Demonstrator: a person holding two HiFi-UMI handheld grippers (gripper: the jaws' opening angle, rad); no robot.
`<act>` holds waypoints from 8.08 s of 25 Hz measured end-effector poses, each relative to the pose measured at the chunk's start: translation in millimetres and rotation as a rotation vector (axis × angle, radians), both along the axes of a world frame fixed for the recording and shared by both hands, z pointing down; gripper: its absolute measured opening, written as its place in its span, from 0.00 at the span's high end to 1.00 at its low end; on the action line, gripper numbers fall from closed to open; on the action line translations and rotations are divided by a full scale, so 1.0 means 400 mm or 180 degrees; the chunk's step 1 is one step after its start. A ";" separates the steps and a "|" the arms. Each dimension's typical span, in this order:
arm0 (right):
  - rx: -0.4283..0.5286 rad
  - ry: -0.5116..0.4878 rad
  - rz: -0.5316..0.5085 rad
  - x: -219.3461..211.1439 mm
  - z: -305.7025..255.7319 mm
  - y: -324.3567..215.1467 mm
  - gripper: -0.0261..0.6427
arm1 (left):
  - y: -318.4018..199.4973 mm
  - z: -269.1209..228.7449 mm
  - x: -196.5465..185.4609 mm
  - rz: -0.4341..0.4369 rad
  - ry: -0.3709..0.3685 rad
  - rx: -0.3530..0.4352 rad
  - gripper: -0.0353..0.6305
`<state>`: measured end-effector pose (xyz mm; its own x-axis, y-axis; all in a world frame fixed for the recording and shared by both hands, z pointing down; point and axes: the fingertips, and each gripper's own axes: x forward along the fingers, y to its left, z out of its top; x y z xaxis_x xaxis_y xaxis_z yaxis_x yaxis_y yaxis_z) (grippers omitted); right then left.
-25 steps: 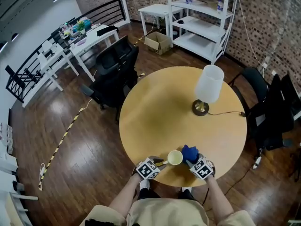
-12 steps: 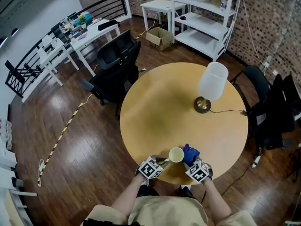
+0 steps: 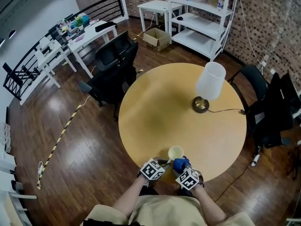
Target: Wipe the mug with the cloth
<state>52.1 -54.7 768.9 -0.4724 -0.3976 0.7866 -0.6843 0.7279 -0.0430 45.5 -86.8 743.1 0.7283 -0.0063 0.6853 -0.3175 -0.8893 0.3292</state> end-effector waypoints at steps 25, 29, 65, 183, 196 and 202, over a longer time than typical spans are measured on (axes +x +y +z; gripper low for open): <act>-0.0145 -0.0477 0.0149 0.019 -0.009 -0.040 0.85 | -0.031 0.001 -0.041 0.0079 -0.0005 -0.0042 0.88; -0.0122 -0.0472 0.0304 0.068 -0.009 -0.055 0.85 | -0.023 0.006 -0.074 0.0259 -0.0116 -0.0060 0.88; -0.0234 -0.0119 -0.1316 0.028 -0.041 -0.076 0.85 | -0.117 0.052 -0.144 0.1935 -0.1478 0.1585 0.85; -0.0321 -0.0421 -0.0452 -0.098 -0.021 0.000 0.85 | -0.097 0.021 -0.157 0.2905 -0.1622 0.2406 0.77; -0.0272 -0.0360 -0.0027 -0.052 -0.016 -0.024 0.85 | -0.061 -0.008 -0.058 0.0780 -0.1287 0.0387 0.87; -0.0203 -0.0389 0.0030 -0.063 -0.007 -0.051 0.85 | -0.054 0.000 -0.055 0.0111 -0.1008 -0.0355 0.89</act>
<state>26.8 -75.0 766.1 -0.5628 -0.3535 0.7472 -0.6779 0.7147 -0.1724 23.5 -108.5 743.2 0.4776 0.1026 0.8726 -0.3896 -0.8655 0.3150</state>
